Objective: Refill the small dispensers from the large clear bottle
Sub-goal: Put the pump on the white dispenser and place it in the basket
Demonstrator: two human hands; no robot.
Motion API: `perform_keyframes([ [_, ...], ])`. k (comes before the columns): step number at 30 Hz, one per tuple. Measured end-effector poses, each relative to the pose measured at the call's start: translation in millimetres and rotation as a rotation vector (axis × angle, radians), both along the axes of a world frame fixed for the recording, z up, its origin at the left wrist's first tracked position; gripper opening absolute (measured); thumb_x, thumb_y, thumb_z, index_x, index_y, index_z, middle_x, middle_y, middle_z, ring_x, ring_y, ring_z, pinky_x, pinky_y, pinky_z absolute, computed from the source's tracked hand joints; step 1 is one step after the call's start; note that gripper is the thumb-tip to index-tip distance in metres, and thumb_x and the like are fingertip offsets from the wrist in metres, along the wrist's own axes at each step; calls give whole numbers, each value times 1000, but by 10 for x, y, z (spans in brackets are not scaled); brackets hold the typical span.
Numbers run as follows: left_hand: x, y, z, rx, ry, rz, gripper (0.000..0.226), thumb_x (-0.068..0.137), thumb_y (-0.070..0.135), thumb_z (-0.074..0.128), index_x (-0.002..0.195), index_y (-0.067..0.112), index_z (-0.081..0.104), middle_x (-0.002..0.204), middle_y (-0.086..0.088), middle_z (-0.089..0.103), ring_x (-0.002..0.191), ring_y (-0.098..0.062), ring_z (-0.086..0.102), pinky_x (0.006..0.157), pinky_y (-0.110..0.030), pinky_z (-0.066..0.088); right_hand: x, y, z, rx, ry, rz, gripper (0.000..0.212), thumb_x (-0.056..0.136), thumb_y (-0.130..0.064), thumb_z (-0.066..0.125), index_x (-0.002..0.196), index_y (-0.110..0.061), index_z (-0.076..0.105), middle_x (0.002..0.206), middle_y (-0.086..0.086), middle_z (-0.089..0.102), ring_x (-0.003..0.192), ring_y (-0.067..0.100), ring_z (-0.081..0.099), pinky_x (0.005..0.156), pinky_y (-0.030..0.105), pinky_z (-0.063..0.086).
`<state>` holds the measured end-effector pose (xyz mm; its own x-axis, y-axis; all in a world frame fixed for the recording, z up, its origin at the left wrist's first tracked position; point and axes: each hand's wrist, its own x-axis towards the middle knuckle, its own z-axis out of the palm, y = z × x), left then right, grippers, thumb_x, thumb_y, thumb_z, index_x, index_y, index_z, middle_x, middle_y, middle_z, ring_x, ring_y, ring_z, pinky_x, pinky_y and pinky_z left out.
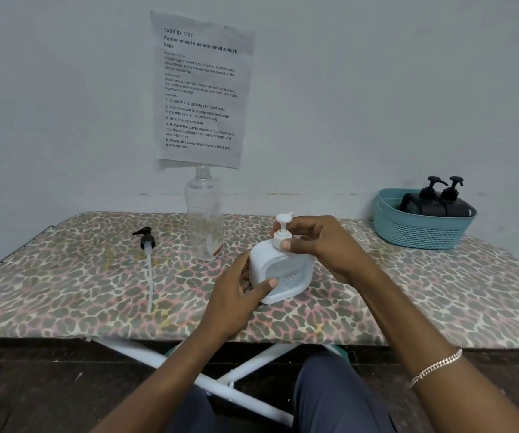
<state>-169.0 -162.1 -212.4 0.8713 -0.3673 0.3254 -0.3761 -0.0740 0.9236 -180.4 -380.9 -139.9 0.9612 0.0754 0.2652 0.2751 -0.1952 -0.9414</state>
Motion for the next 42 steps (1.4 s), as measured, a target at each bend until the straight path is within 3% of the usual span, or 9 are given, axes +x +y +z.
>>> perform_keyframes([
  [5,-15,-6,6,1,-6,-5,57,96,27,78,148,29,55,130,12,71,119,-6,70,97,-26,59,6,260,-73,-162,-98,-262,32,76,-37,93,97,-30,71,95,-6,72,80,3,65,69,11,47],
  [9,-18,-2,2,7,1,-2,57,96,27,78,148,28,55,132,11,70,120,-6,69,99,-29,59,12,200,20,-275,-33,-200,25,85,-39,86,103,-32,70,103,-8,74,91,7,68,79,29,49],
  [14,-12,-9,5,9,-3,12,57,95,26,79,147,24,56,134,10,69,121,-5,68,100,-30,59,-2,-62,61,45,34,110,36,92,-4,75,126,-17,76,124,2,78,120,18,72,98,30,57],
  [16,-16,-10,7,6,-1,10,57,95,26,79,147,24,55,133,9,70,121,-6,68,100,-30,59,-2,-27,8,71,-1,35,32,89,-4,81,118,-17,80,118,2,80,113,19,75,99,34,59],
  [20,-20,-5,7,7,-2,4,57,96,28,79,147,27,56,132,10,71,118,-6,70,96,-28,60,-26,175,-105,-11,-127,-203,17,80,-20,92,94,-23,82,102,-10,80,83,6,71,76,24,54],
  [24,-26,-5,5,-2,2,2,58,95,28,79,148,29,55,132,12,71,118,-4,69,94,-23,59,-56,235,-84,-138,-105,-266,28,85,-29,88,110,-24,76,110,-10,76,99,7,71,87,30,54],
  [28,-19,-10,3,-1,0,5,59,95,29,80,148,27,55,133,11,70,120,-5,69,97,-25,59,-99,72,21,-77,47,-13,40,98,-16,74,136,-28,69,130,-12,74,125,4,66,107,32,51],
  [36,-24,-10,-21,9,-30,7,59,92,35,80,146,29,56,132,11,70,121,-7,69,98,-30,60,-88,46,-16,81,21,-6,38,92,-3,77,110,-36,81,120,-3,79,120,13,72,109,40,53],
  [42,-17,-18,-51,11,-42,24,61,90,42,78,145,30,56,132,12,70,121,-8,69,100,-38,60,-57,80,-87,113,19,-88,36,89,-2,80,116,-26,80,117,-1,80,117,15,73,108,41,54],
])
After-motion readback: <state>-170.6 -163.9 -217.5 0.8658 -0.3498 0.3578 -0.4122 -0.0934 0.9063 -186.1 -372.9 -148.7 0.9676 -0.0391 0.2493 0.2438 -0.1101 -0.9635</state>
